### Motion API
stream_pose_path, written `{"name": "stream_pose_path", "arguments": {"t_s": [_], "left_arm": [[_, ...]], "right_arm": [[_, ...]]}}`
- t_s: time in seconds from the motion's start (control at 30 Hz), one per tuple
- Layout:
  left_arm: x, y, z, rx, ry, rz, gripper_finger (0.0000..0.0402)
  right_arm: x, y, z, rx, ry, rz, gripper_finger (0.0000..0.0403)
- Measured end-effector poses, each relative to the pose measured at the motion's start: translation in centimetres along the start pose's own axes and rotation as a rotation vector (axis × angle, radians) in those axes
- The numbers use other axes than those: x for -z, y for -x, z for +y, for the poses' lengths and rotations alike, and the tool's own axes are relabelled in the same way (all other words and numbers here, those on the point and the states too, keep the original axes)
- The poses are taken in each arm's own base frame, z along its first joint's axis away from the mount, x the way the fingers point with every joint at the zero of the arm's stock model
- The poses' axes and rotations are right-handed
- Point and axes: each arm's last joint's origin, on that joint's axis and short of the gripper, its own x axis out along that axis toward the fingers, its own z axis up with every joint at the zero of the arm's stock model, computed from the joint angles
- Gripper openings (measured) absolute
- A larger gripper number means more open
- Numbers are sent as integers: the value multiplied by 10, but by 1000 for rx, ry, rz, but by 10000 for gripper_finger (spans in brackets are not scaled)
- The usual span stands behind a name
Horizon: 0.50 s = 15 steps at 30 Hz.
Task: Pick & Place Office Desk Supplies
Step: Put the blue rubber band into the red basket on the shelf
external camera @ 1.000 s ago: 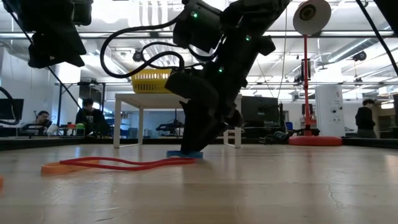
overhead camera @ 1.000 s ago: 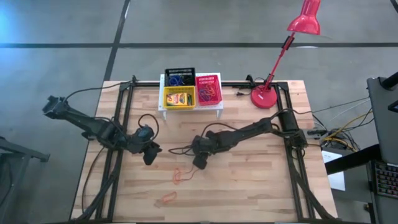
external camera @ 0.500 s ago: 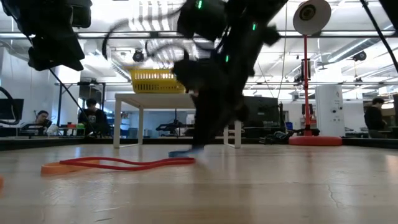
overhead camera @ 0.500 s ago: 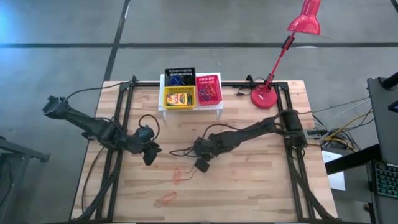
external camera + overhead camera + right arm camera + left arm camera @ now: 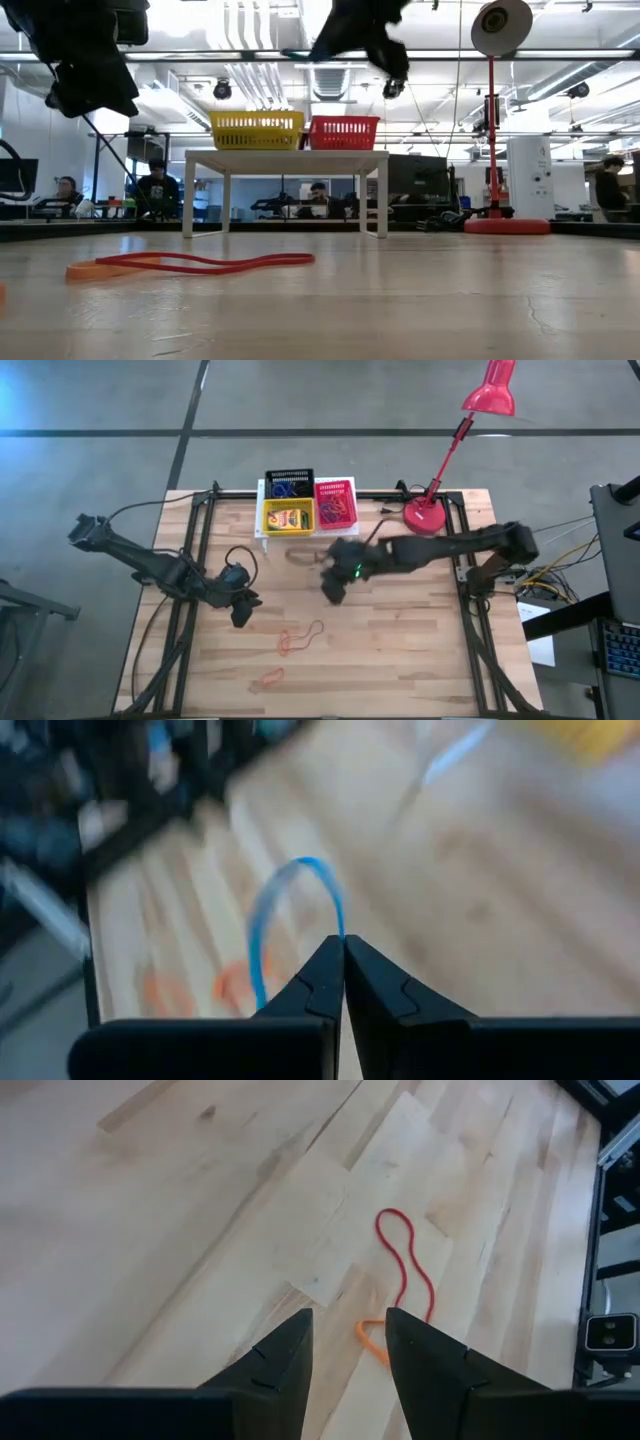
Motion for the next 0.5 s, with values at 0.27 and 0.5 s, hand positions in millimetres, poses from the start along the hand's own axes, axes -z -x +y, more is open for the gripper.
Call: {"name": "stream_pose_path", "arguments": {"t_s": [0.27, 0.5], "left_arm": [[5, -14, -1, 114, 112, -56, 133], [5, -17, -3, 152, 193, -95, 133]], "right_arm": [[-69, 50, -38, 125, -73, -229, 8], [-106, 40, -101, 317, -104, -213, 8]]}}
